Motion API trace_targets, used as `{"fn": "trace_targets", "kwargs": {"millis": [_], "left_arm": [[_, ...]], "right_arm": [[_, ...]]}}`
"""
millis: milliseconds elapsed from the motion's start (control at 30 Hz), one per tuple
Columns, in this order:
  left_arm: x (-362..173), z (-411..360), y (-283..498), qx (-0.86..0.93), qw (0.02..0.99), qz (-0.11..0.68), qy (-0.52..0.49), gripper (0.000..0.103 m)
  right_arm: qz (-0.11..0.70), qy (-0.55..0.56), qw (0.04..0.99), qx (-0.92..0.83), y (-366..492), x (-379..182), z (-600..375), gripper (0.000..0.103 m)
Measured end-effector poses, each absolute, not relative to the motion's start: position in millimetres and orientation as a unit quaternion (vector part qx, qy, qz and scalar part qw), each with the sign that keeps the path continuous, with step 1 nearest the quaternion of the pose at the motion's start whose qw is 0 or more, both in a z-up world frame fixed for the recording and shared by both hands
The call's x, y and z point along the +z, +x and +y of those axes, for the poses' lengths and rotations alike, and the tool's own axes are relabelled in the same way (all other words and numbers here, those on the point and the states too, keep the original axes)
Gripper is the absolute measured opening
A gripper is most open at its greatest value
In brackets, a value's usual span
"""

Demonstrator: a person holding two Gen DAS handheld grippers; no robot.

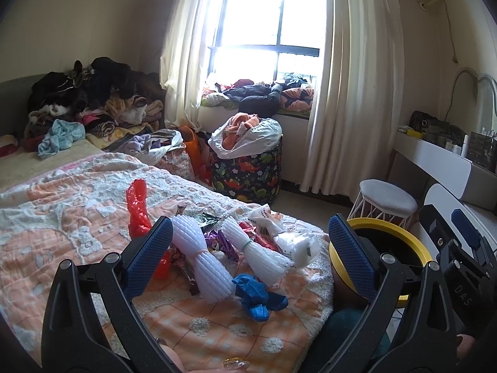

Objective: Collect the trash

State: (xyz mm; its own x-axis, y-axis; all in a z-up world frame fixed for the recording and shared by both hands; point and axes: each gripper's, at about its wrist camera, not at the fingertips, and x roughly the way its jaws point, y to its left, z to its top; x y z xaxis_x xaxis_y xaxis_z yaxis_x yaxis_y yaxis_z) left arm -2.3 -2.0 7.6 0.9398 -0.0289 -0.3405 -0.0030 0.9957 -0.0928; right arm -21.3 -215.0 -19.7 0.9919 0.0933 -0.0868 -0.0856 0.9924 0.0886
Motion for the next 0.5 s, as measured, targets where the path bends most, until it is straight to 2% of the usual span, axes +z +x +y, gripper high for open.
{"fn": "trace_targets", "kwargs": {"millis": [500], "left_arm": [[6.6, -2.1, -1.5, -0.005, 0.983, 0.176, -0.051, 0.092]], "right_arm": [[0.050, 0.042, 0.997, 0.044, -20.0, -23.0, -213.7, 0.097]]}}
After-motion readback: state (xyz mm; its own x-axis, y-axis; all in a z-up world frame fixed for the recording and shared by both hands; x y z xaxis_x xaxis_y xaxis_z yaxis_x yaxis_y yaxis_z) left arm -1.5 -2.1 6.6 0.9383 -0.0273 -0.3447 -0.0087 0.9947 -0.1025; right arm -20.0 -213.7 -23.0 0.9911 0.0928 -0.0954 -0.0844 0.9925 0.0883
